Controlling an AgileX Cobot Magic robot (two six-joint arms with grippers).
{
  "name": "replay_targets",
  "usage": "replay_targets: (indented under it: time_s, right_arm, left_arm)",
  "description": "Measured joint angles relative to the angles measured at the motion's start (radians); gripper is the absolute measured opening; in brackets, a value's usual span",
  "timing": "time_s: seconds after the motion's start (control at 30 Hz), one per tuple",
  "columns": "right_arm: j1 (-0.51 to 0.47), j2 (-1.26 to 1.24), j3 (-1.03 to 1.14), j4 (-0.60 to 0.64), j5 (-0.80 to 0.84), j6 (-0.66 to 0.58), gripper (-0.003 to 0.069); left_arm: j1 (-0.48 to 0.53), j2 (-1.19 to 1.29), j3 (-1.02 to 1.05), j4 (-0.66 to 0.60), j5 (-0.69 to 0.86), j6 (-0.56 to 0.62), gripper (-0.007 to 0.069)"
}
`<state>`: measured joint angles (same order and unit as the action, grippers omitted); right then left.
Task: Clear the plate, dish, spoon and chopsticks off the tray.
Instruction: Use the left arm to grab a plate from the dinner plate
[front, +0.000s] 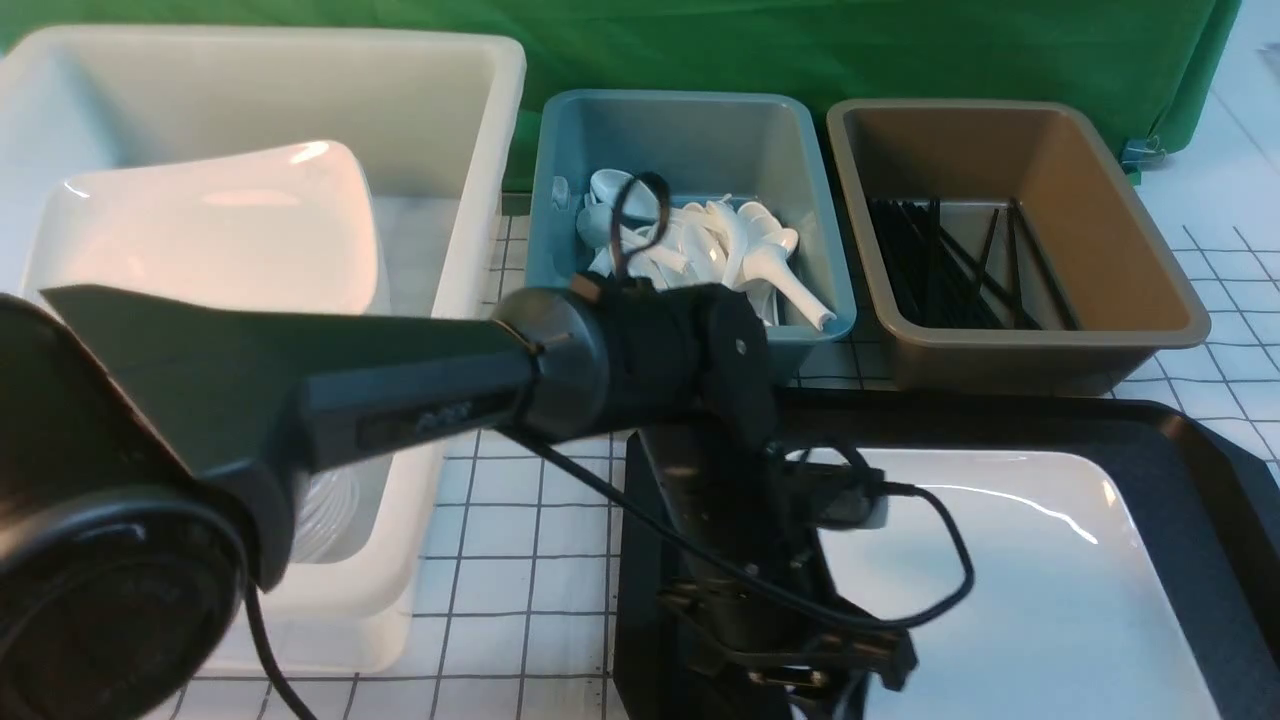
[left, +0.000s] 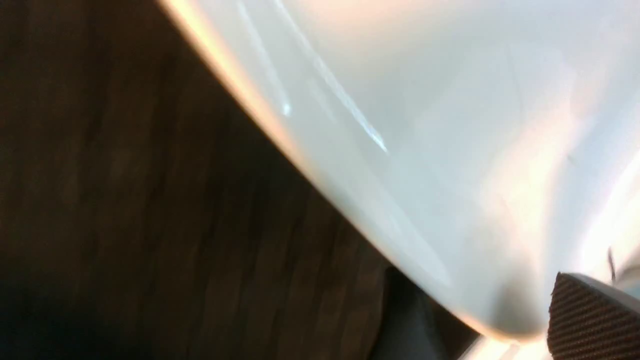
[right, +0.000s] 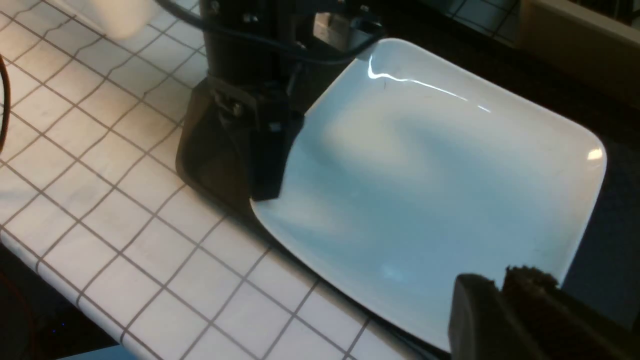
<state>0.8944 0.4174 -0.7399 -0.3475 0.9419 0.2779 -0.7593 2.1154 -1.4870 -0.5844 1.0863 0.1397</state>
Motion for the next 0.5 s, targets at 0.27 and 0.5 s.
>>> replay_targets:
  time_s: [0.27,0.5]
  right_arm:
    - [0.000,0.000,0.000,0.000,0.000,0.000,0.0143]
    - [0.000,0.000,0.000,0.000,0.000,0.000,0.0146]
  left_arm:
    - [-0.034,0.002,0.001,-0.022,-0.201,-0.015,0.0375]
    - [-0.033,0.002,0.004,-0.012,-0.311,-0.058,0.0375]
